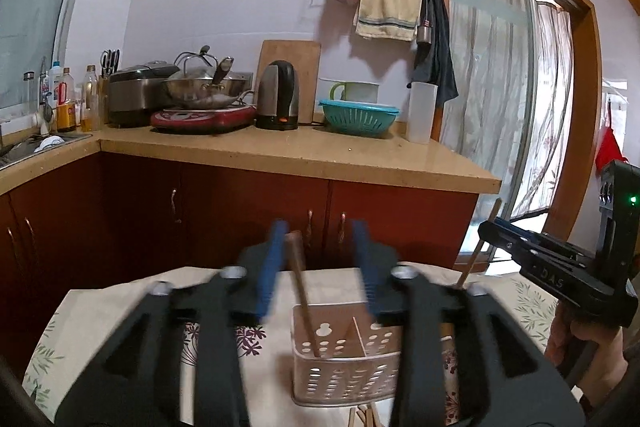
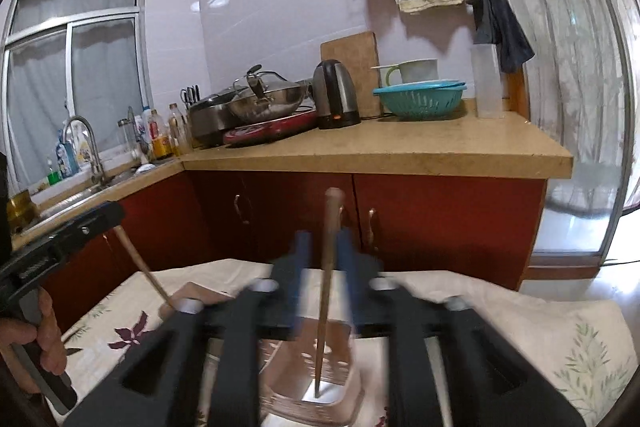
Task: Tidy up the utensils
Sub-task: 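Lower both chopsticks into the holder and open both grippers, then move both grippers back down to the loose chopsticks on the table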
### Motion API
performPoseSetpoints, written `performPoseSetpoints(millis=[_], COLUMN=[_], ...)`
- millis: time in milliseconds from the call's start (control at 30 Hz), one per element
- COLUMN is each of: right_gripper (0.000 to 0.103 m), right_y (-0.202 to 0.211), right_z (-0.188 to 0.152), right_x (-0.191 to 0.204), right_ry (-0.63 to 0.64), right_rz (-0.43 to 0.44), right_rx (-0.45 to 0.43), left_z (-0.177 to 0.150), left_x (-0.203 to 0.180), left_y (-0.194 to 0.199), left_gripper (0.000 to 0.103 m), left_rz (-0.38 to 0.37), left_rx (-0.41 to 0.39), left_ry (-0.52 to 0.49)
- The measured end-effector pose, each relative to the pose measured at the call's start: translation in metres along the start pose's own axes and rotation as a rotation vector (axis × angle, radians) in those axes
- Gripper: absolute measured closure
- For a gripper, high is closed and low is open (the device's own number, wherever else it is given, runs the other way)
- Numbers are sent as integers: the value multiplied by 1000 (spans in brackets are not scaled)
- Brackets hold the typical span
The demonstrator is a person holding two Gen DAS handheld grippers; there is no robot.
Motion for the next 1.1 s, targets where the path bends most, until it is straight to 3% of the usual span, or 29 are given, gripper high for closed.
performPoseSetpoints(millis=[33,267,467,633,800,1100], right_gripper=[48,33,32,32,40,66], right_y=[3,22,62,100,131,153], right_z=[1,10,12,-10,-64,-172], right_x=[0,1,2,6,10,13], right_ry=[3,59,65,95,91,45], right_rz=[-7,-62,-98,-141,-161,-138], right_rx=[-14,-46,-70,-73,-18,124], left_z=[0,6,6,-10,-48,-132], left_x=[1,5,5,3,3,15], left_y=[3,21,51,80,106,126], left_gripper=[53,27,23,23,23,24], left_rz=[5,35,52,69,91,130], left_rx=[-9,-52,-81,-85,-36,132], left_ry=[-1,-23,-42,-69,-77,-26])
Point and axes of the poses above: each gripper's, at about its wrist camera, not at the fingertips, and y roughly against the way its jaws point, x to its left, z to its top, the point moved 1 cm from there along -y, roughly the way its jaws point, and after that the axes turned 3 degrees about z, right-handed, at the moved point
